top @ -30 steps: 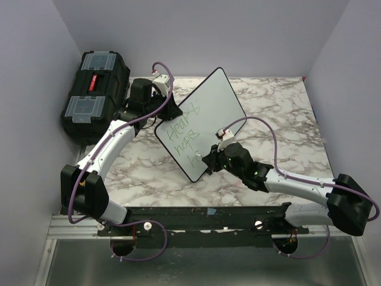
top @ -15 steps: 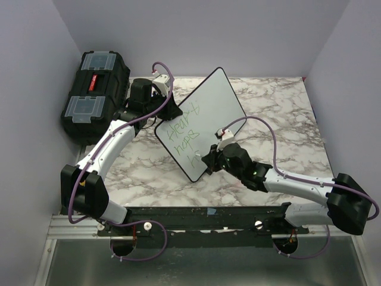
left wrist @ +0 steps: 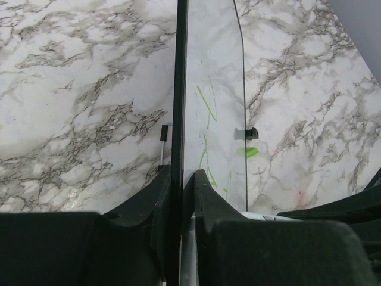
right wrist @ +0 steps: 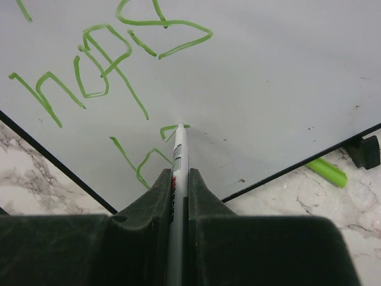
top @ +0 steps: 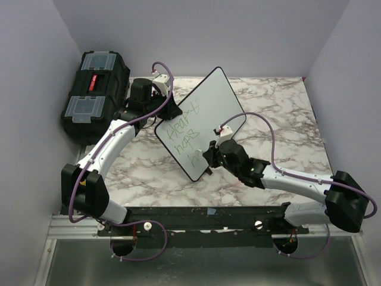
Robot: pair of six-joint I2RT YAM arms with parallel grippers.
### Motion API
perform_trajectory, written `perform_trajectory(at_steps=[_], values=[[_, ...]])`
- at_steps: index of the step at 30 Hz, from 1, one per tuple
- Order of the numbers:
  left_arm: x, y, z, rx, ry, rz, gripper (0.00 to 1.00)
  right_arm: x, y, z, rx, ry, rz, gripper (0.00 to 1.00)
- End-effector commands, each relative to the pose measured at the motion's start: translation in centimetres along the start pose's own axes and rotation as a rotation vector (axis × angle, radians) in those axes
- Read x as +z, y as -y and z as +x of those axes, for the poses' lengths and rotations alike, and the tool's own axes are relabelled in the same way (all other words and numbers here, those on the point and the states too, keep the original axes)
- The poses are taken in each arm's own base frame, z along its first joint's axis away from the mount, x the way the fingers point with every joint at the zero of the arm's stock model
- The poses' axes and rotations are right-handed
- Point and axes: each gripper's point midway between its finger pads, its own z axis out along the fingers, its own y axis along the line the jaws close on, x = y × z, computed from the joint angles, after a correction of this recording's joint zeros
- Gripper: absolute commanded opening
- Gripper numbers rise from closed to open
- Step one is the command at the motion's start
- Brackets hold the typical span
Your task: Write a sentence on the whiteboard
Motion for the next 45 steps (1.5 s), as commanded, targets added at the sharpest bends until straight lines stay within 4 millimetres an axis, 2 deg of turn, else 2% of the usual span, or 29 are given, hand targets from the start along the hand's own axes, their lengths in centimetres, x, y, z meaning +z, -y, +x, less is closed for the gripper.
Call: perform_trajectory(at_steps=[1, 8, 15, 20, 23, 29, 38, 45], values=[[0.4, -0.3, 2.7, 0.05, -0.086, -0.016, 0.0, 0.4, 1.8, 4.1, -0.041, -0.118, 0.049, 0.01], [0.7, -0.4, 2.7, 0.049, -0.087, -0.014, 0.0, -0.1, 1.8, 5.4, -0.028, -0.142, 0.021, 0.01], [0.6, -0.3, 2.6, 0.047, -0.085, -0.014, 0.0, 0.2, 1.4, 4.9, -0.035, -0.137, 0.012, 0.01], [0.6, -0.4, 2.7, 0.047, -0.087, -0.015, 0.0, -0.4, 1.9, 5.1, -0.041, -0.149, 0.029, 0.01], [0.6, -0.4, 2.7, 0.048, -0.09, -0.016, 0.0, -1.4, 2.1, 4.1, -0.026, -0.123, 0.036, 0.01], [0.4, -0.3, 2.6, 0.057, -0.089, -0.016, 0.0, -3.2, 2.1, 0.3, 0.008, -0.001, 0.046, 0.01], [0.0, -0.3, 2.9, 0.065, -0.092, -0.02, 0.0, -2.6, 2.8, -1.2, 0.015, 0.059, 0.103, 0.01], [-0.1, -0.4, 2.8, 0.071, -0.089, -0.025, 0.0, -2.2, 2.8, -2.6, 0.042, 0.126, 0.04, 0.01]])
